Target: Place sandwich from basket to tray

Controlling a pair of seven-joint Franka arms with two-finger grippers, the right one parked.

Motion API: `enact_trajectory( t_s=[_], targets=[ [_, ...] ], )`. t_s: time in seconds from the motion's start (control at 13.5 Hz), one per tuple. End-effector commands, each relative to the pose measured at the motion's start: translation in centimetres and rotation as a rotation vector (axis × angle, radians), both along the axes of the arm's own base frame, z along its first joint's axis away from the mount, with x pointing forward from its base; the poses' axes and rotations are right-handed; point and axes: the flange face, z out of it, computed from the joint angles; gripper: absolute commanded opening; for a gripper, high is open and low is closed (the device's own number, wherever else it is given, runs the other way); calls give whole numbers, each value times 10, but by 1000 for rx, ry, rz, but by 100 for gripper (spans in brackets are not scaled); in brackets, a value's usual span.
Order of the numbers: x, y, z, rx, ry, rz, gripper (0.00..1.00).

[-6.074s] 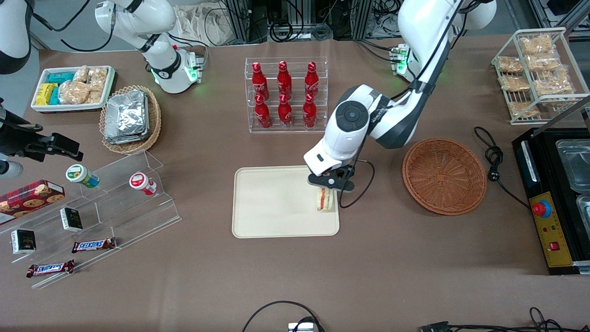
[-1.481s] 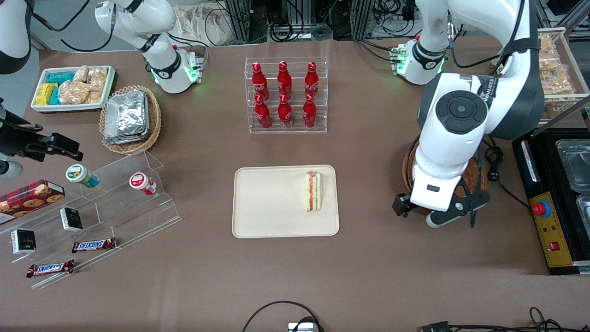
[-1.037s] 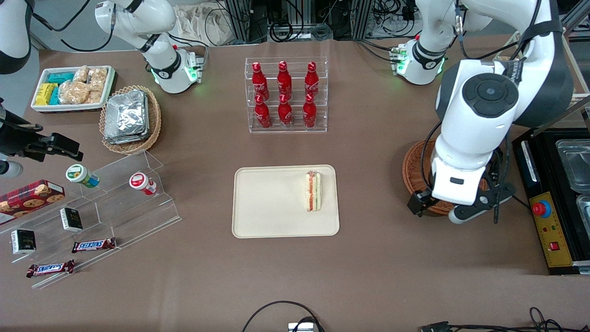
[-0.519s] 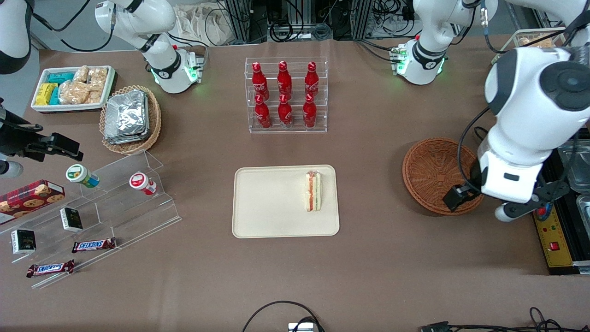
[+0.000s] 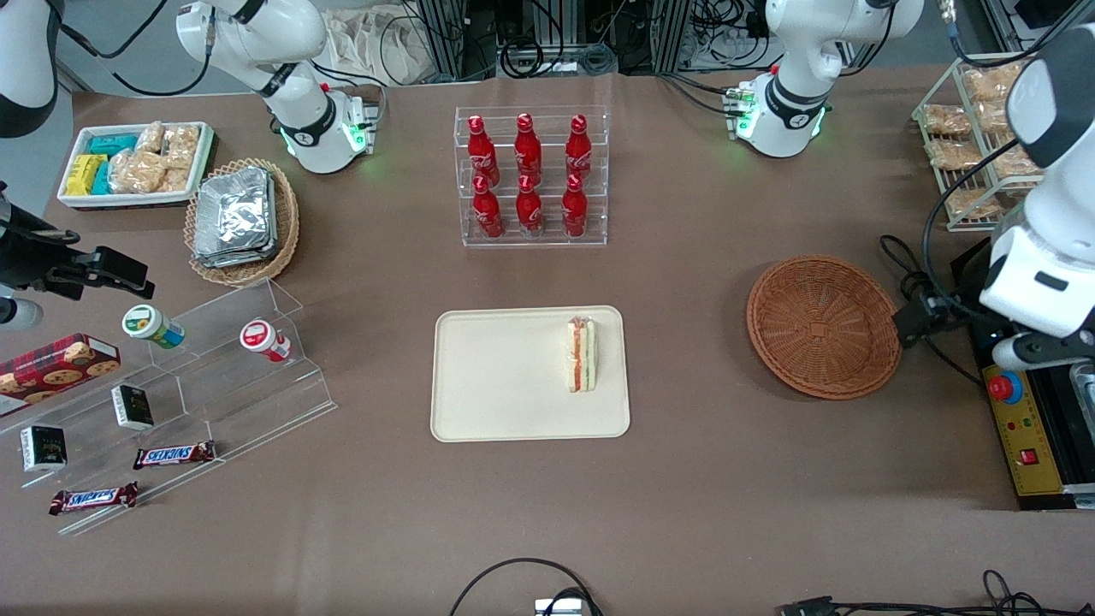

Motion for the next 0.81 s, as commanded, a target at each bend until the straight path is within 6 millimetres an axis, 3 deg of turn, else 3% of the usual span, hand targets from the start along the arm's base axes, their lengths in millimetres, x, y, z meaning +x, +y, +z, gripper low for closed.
enact_trajectory(
  t_s=[0.0, 0.22, 0.74],
  targets=[
    [-25, 16, 19, -26, 40, -117, 100],
    [-44, 21, 33, -22, 83, -145, 100],
    [-39, 7, 19, -35, 113, -156, 100]
  ],
)
